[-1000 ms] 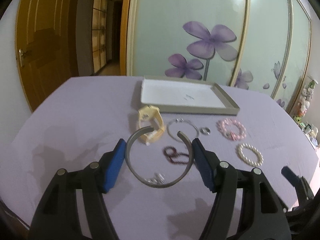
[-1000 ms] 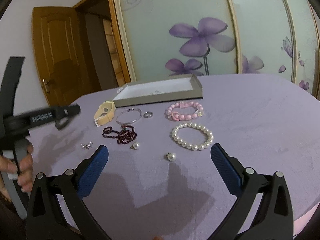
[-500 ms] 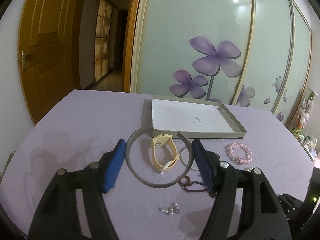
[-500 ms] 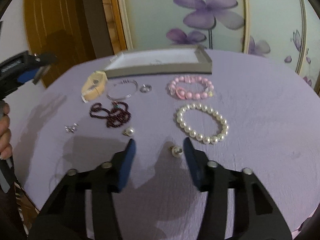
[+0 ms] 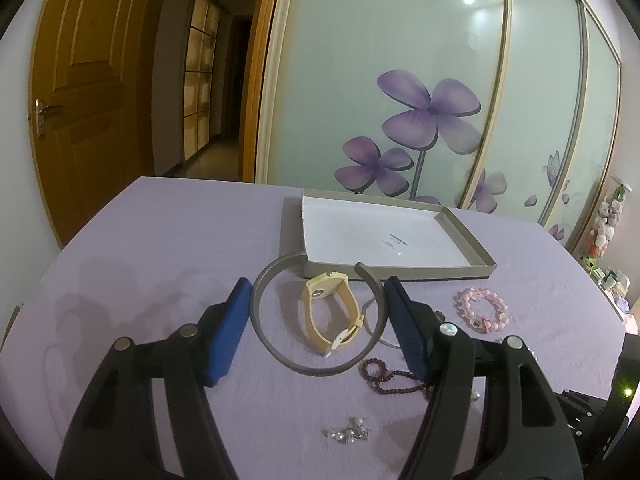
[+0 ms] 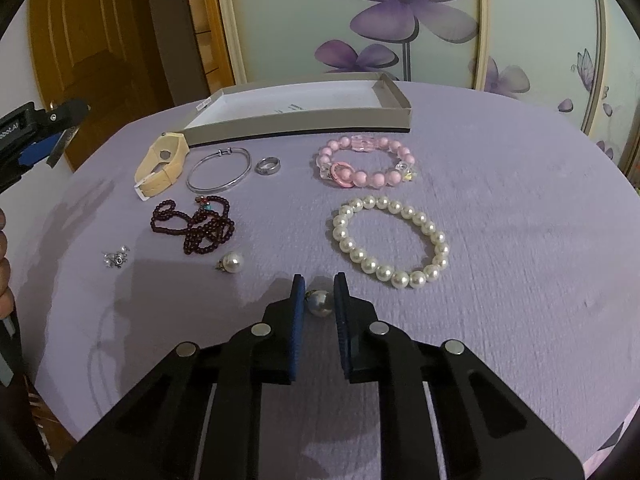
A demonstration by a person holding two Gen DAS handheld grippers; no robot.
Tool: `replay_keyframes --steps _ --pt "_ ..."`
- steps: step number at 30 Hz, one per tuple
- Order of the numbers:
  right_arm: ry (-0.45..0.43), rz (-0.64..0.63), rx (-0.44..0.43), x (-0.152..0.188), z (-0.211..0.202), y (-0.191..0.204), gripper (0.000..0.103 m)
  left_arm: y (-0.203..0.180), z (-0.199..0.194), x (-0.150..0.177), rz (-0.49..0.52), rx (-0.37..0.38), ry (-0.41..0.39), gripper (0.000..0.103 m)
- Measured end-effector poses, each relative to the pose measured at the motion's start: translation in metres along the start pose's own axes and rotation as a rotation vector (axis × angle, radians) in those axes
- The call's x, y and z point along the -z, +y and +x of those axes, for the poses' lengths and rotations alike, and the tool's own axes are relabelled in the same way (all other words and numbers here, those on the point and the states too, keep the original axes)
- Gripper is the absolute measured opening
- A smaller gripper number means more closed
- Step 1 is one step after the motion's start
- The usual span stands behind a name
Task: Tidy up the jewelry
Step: 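Lower the bangle into the tray and open left while right drops the pearl stud there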
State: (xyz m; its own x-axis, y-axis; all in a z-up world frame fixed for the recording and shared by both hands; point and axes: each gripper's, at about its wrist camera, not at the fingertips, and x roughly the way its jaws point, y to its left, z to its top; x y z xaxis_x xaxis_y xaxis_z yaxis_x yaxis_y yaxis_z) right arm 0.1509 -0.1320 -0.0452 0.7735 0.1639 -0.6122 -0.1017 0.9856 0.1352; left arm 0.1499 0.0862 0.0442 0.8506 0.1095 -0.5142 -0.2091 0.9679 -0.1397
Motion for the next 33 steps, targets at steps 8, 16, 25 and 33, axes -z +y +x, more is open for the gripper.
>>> replay_keyframes --steps 8,16,25,33 --pt "-0.016 -0.017 0.005 0.004 -0.001 0.002 0.014 0.0 0.003 -0.003 0.006 0.004 0.004 0.067" --pt "-0.064 -0.037 -0.047 -0.013 -0.014 0.002 0.014 -0.006 0.007 -0.009 0.024 -0.001 -0.002 0.067" --pt "-0.2 -0.107 -0.069 -0.084 -0.024 -0.014 0.014 -0.018 0.035 -0.03 0.035 0.002 0.021 0.067" --pt "-0.199 -0.169 -0.092 -0.15 0.026 -0.022 0.014 -0.029 0.082 -0.057 0.016 0.031 0.045 0.067"
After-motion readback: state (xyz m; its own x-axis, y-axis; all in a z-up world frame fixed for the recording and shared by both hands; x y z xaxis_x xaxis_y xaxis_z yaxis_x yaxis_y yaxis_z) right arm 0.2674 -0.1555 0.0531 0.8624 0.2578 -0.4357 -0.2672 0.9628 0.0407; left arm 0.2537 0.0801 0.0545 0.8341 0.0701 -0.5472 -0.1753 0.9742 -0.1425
